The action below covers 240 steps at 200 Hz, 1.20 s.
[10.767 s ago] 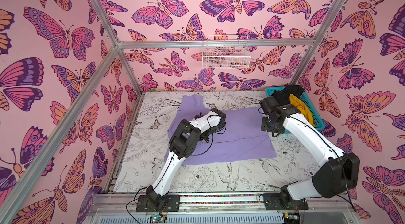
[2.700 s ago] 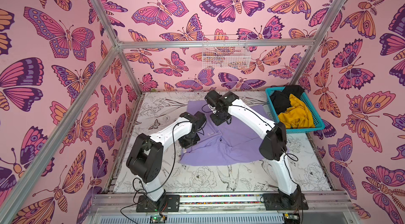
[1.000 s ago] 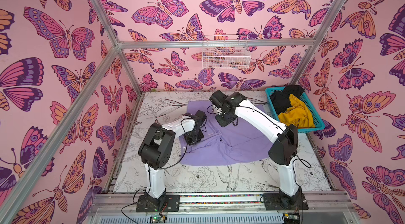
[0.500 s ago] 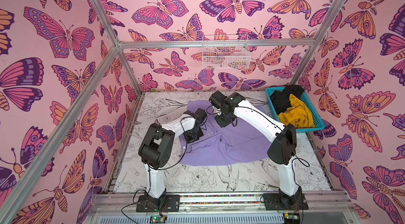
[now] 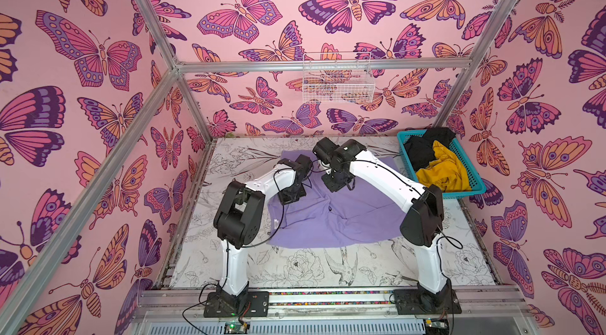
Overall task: Fold and stack t-shirts
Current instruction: Smooth out the T-shirt at the center of the board.
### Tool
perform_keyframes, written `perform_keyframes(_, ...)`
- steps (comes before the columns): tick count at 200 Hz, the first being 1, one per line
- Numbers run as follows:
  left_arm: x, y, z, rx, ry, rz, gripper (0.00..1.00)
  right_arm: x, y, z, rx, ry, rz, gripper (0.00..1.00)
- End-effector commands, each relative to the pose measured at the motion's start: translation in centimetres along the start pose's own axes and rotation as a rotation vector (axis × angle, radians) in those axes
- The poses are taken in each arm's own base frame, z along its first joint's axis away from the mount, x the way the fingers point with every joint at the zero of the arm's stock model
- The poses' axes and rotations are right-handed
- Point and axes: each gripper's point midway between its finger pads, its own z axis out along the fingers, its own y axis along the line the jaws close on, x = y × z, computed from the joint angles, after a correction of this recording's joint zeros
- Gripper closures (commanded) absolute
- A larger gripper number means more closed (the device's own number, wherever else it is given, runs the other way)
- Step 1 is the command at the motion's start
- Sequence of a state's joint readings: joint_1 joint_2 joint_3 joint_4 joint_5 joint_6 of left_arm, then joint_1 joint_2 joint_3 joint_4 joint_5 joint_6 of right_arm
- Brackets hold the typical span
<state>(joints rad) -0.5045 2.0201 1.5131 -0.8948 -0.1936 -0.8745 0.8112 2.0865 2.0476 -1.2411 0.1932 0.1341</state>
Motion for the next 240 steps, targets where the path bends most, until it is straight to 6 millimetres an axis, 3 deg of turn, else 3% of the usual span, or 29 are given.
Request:
perform_keyframes(1, -0.8, 0.2, 0.5, -0.048, -0.017, 0.038, 0.99, 0.6, -0.3, 0.2, 0.003, 0.023, 0.018, 0.72)
perform_keyframes(65, -3.4, -1.2, -0.4, -0.056, -0.081, 0.061, 0.99, 1.0, -0.1, 0.8, -0.002, 0.035, 0.024, 0.73)
perform_keyframes(149, -4.1, -0.8, 0.1, -0.100, -0.103, 0.056, 0.99, 1.2, -0.2, 1.0, 0.002, 0.043, 0.021, 0.73)
perform_keyframes(240, -8.6, -1.0, 0.0, -0.197, -0.238, 0.080, 0.99, 1.7, -0.4, 0.9, 0.015, 0.052, 0.031, 0.73)
